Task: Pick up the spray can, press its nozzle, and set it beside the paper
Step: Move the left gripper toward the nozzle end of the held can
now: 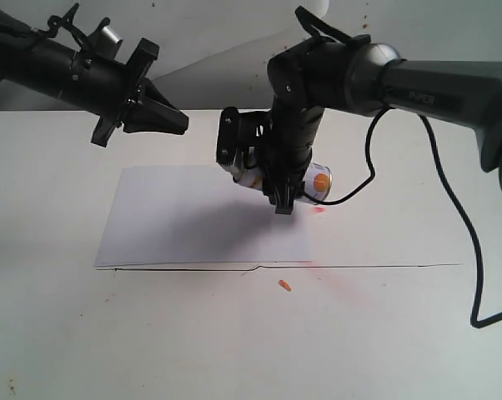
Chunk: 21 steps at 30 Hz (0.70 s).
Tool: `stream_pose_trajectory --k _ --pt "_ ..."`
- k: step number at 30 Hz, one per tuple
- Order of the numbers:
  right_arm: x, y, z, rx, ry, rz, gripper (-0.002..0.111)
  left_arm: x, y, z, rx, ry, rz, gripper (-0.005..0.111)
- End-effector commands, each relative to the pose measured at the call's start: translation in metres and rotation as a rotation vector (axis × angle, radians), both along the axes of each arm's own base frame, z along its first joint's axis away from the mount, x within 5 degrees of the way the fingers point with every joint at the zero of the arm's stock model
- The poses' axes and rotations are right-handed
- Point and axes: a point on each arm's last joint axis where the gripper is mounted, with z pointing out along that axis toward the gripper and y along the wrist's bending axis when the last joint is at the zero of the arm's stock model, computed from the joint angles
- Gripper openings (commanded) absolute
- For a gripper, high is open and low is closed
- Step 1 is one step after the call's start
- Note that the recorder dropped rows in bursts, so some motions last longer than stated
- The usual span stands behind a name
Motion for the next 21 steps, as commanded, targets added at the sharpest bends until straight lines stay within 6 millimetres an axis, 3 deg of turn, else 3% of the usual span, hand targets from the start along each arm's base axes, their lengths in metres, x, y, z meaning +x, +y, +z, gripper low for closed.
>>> stream_pose_trajectory --k 1,21 --pt "0.005 0.003 0.013 0.033 -0.082 0.001 0.0 0.001 -0.006 -0.006 0.02 0.015 -0.028 0.0" --pt "0.004 0.003 0.012 0.037 -0.066 0.002 0.0 -0.001 -0.024 -0.035 0.02 0.089 -0.059 0.0"
